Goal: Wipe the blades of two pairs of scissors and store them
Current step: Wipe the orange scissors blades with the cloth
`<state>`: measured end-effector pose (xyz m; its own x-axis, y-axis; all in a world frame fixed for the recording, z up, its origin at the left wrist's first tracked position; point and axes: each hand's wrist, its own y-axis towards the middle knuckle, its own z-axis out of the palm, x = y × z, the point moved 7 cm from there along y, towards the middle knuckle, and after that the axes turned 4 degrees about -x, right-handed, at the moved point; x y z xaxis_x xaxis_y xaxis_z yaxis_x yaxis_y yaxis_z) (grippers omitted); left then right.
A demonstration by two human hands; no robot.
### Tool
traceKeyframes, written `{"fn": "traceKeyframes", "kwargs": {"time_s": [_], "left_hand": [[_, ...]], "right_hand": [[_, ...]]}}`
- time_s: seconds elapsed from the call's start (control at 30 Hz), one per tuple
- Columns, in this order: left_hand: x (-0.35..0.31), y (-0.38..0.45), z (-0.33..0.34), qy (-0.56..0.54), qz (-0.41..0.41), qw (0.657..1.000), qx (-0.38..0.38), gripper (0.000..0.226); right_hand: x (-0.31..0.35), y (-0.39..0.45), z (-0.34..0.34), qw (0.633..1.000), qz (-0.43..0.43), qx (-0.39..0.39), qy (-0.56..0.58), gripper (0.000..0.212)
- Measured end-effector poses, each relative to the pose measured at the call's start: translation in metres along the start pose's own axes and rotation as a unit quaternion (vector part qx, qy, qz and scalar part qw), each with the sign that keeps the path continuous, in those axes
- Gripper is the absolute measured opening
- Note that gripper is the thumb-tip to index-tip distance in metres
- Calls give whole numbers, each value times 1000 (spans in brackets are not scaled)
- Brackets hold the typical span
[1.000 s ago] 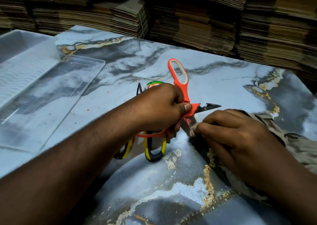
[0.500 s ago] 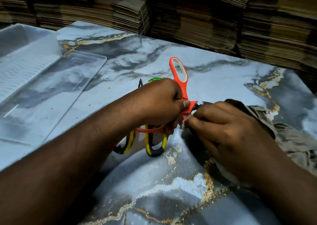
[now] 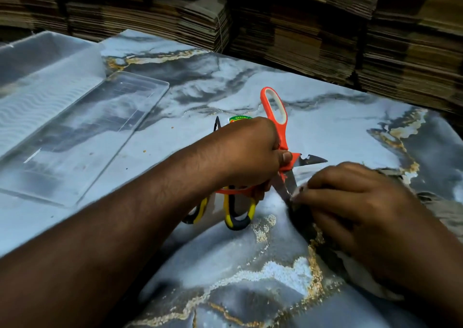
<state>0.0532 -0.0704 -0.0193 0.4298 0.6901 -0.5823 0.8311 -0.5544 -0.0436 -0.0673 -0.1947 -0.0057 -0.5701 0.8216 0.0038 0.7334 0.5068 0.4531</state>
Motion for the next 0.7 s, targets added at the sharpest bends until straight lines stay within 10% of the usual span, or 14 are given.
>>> {"fn": "traceKeyframes", "kwargs": {"time_s": [0.13,0.7], "left_hand": [[1,0,1,-15,3,1000,14,39],[-1,-3,4,-32,2,999,9,42]], "right_hand": [[-15,6,-17,995,65,-80,18,19],[-6,5,10,998,44,-10,48,15]]}}
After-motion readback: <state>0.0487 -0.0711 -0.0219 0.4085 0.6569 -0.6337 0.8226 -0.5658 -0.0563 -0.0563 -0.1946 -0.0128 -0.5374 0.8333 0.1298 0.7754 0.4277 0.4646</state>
